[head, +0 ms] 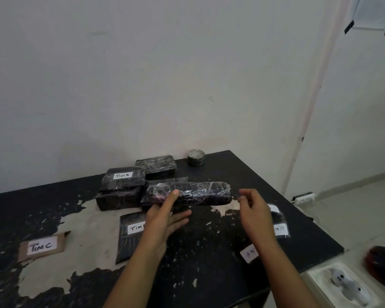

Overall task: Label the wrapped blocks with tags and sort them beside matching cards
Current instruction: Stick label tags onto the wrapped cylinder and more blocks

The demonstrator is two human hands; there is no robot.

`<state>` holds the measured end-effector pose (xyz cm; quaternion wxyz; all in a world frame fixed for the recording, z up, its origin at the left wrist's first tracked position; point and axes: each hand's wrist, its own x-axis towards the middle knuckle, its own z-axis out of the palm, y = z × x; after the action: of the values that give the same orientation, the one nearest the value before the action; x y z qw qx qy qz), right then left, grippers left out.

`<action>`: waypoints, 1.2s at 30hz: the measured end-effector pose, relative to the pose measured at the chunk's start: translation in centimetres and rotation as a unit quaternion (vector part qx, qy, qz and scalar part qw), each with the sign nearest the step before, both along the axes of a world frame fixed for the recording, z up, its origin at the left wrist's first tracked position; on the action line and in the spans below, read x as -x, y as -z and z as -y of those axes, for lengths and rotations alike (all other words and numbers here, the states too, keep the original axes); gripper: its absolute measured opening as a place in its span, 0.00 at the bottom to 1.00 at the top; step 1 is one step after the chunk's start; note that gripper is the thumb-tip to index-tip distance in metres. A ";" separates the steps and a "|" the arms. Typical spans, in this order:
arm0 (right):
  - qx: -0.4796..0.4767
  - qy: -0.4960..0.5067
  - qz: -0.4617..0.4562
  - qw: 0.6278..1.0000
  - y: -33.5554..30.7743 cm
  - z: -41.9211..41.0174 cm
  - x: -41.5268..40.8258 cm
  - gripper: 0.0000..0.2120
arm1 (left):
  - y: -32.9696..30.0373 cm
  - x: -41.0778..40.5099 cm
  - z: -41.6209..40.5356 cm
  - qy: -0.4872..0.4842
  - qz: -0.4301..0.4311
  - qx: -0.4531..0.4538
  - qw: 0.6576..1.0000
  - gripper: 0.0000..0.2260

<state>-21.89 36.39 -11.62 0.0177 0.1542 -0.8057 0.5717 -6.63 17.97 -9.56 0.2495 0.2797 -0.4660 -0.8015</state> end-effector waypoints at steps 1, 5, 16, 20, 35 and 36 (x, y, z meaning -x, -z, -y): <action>-0.044 0.013 -0.022 0.999 0.3 -0.6 0.9 0.11 | 0.0 0.4 -0.4 0.005 -0.001 -0.004 1.000 0.25; -0.305 0.066 -0.102 0.945 0.7 -2.9 3.7 0.24 | 0.2 1.9 -1.4 0.010 0.005 -0.006 1.000 0.29; -0.469 0.020 -0.090 0.878 0.8 -4.5 7.8 0.32 | -1.1 3.6 -2.3 0.002 0.001 0.006 1.000 0.26; -0.472 0.011 -0.113 0.874 1.3 -4.7 8.5 0.28 | -1.8 3.3 -1.9 -0.017 0.009 0.003 1.000 0.28; -0.283 0.123 -0.272 0.911 1.4 -2.1 7.1 0.06 | -3.3 0.1 0.3 -0.052 0.007 0.014 0.998 0.27; -0.248 0.111 -0.285 0.919 0.7 -1.5 6.4 0.07 | -3.3 -0.2 0.3 -0.050 0.007 0.020 0.999 0.27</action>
<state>-28.33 37.84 -12.34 0.2710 0.2200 -0.8944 0.2797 -6.45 17.62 -6.29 0.2915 0.3030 -0.4696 -0.7764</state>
